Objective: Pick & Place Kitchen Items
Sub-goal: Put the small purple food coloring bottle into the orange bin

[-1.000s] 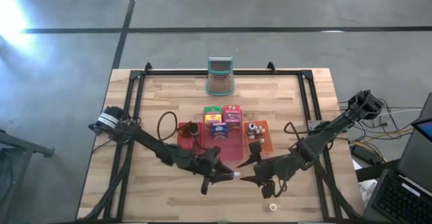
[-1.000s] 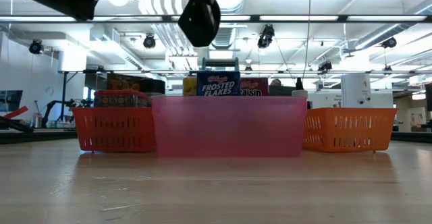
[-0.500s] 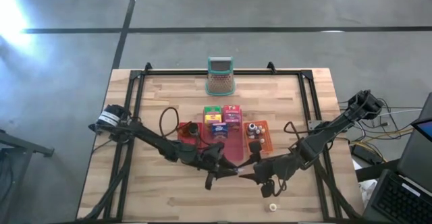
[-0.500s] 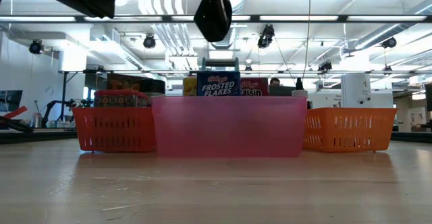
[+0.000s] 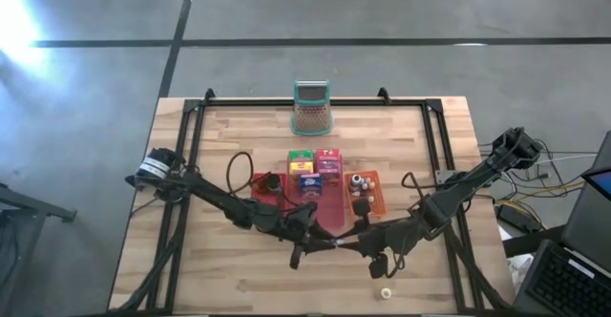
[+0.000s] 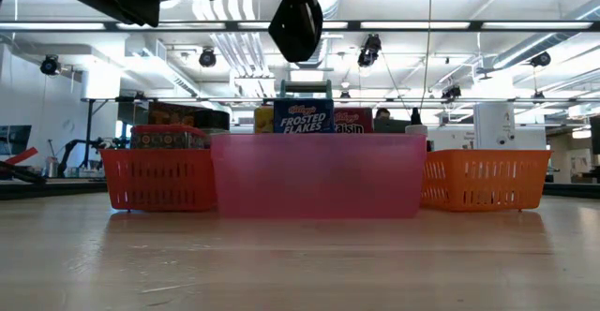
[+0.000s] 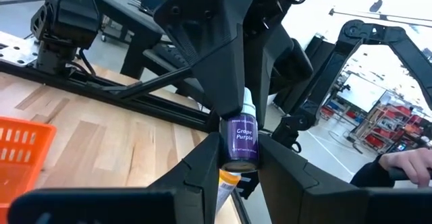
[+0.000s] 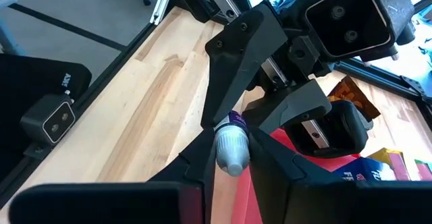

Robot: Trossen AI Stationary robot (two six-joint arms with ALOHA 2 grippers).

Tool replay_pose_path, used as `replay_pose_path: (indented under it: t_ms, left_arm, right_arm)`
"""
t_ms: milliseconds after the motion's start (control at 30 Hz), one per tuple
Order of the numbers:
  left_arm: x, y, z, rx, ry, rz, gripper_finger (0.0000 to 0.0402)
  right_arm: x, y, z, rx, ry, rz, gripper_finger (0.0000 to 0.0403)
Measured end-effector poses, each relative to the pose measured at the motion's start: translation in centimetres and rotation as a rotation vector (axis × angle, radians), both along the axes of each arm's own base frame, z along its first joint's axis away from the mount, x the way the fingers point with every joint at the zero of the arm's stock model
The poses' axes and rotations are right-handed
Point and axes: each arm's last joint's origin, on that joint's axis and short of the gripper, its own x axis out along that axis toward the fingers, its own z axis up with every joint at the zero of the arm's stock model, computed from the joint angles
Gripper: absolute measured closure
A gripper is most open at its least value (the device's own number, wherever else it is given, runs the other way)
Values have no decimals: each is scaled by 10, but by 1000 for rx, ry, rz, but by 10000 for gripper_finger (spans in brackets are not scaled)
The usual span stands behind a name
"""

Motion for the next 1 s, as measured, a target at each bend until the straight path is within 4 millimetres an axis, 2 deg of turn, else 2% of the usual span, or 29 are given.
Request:
replay_pose_path:
  t_ms: [200,367,533,633,800,1000]
  left_arm:
    - [0,0,0,39,-12,6,295]
    - [1,1,-1,50,-4,-1,232]
    - [-3,7,-2,91,99,-4,175]
    - [-11,12,9,148,141,61,161]
    - [-36,17,22,242,181,261,162]
    - [-60,19,23,254,181,402,163]
  right_arm:
    - [0,0,0,0,1,1,324]
    - [0,0,-1,0,6,7,336]
    - [-2,-2,-4,3,48,-29,335]
    - [-7,-8,-11,-18,98,-150,327]
    - [-16,-27,-25,-22,255,-381,329]
    - [-23,-57,-37,35,446,-595,339]
